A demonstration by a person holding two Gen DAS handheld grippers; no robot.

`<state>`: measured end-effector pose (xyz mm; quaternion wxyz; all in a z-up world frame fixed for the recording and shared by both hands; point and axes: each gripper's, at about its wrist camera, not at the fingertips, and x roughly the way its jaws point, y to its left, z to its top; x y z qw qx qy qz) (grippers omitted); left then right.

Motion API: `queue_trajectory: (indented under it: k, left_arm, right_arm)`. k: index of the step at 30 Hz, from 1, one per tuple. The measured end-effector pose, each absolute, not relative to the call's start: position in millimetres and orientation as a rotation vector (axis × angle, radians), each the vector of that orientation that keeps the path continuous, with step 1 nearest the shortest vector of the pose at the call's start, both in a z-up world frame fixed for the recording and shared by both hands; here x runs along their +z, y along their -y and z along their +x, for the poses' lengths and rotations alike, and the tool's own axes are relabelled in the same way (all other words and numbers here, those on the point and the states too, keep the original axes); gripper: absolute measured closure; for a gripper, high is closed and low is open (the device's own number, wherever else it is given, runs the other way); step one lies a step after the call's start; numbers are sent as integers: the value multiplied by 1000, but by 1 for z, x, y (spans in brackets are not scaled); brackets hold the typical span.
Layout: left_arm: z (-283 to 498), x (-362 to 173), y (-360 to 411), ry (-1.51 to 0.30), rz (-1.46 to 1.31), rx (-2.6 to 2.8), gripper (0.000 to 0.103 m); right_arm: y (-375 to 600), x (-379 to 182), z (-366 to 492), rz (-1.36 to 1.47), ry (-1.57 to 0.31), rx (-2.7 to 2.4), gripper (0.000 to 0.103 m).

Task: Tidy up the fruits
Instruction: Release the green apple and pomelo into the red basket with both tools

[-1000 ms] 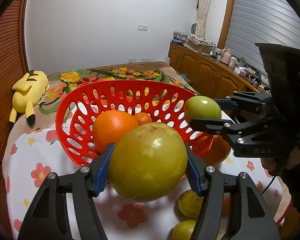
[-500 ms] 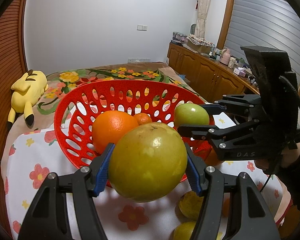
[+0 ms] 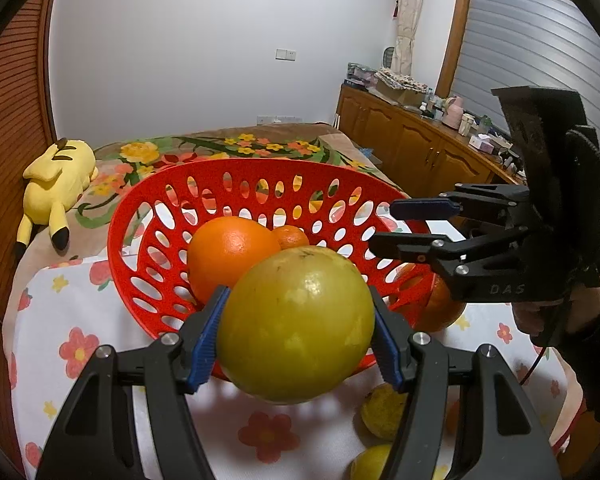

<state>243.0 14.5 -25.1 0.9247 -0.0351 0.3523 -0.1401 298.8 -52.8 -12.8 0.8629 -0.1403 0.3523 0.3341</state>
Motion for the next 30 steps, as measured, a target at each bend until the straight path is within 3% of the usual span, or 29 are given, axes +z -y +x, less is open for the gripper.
queue_trajectory:
  k: [30]
  left_arm:
    - [224,-8,-12,-688,-55,-277,38]
  right_arm:
    - [92,11,265,-217,-669,639,51]
